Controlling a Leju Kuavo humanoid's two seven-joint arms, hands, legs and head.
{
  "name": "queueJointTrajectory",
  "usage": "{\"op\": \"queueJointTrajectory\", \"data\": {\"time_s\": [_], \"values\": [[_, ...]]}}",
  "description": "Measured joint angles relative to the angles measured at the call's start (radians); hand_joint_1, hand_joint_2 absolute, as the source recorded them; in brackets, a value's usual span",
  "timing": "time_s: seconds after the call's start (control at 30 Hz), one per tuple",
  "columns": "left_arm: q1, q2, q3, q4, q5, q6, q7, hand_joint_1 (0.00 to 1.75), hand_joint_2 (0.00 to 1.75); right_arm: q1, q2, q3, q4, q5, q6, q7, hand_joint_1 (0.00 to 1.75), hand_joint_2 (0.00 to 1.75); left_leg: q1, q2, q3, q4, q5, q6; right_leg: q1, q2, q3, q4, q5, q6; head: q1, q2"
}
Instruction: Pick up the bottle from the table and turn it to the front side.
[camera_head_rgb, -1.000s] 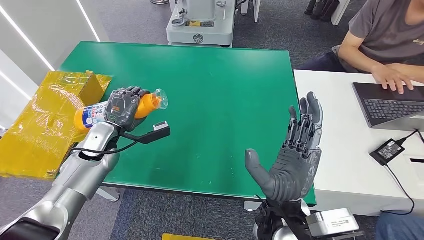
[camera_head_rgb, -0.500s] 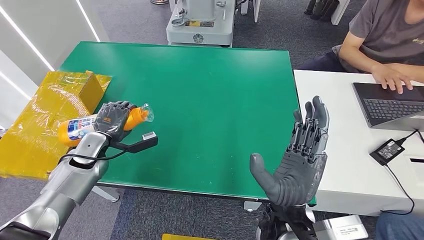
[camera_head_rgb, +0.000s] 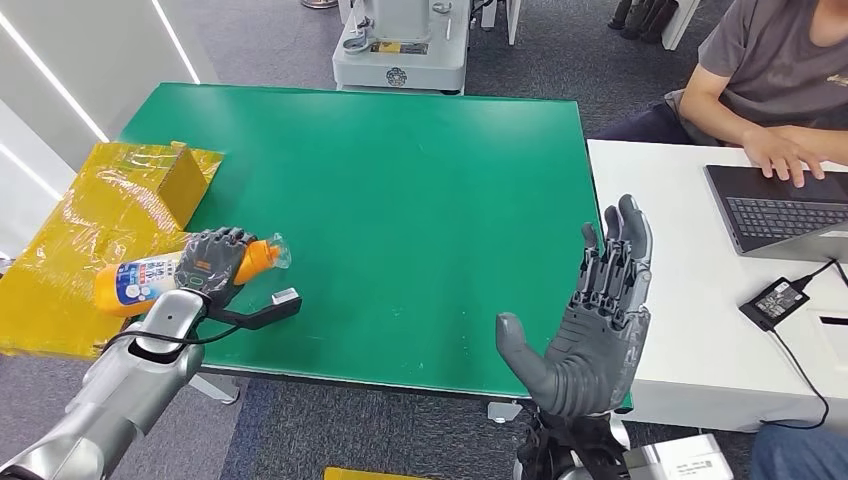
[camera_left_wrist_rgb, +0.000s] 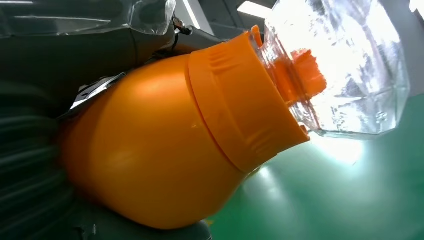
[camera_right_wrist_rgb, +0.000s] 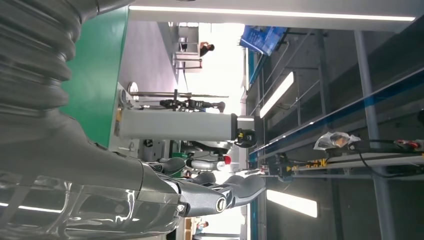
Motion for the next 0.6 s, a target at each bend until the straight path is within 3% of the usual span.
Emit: {"op": "queueJointTrajectory", "data": {"time_s": [0.1, 0.13, 0.6], "values": [[0.020, 0.002, 0.000, 0.002, -0.019, 0.017, 0.030, 0.24, 1.75, -0.001, 0.000, -0.001, 0.000, 0.000, 0.014, 0.000, 0.00, 1.75, 0.000, 0.000, 0.000, 0.000, 0.000, 0.000, 0.000, 0.000, 0.000, 0.000, 0.000, 0.000, 0.000, 0.000], [0.025, 0.002, 0.000, 0.002, -0.021, 0.017, 0.040, 0.00, 1.75, -0.001, 0.000, -0.001, 0.000, 0.000, 0.017, 0.000, 0.00, 1.75, 0.000, 0.000, 0.000, 0.000, 0.000, 0.000, 0.000, 0.000, 0.000, 0.000, 0.000, 0.000, 0.000, 0.000], [0.043, -0.028, 0.015, 0.002, -0.025, -0.057, 0.132, 0.00, 1.75, -0.014, 0.000, -0.013, 0.001, -0.004, 0.023, 0.000, 0.00, 1.75, 0.000, 0.000, 0.000, 0.000, 0.000, 0.000, 0.000, 0.000, 0.000, 0.000, 0.000, 0.000, 0.000, 0.000]]}}
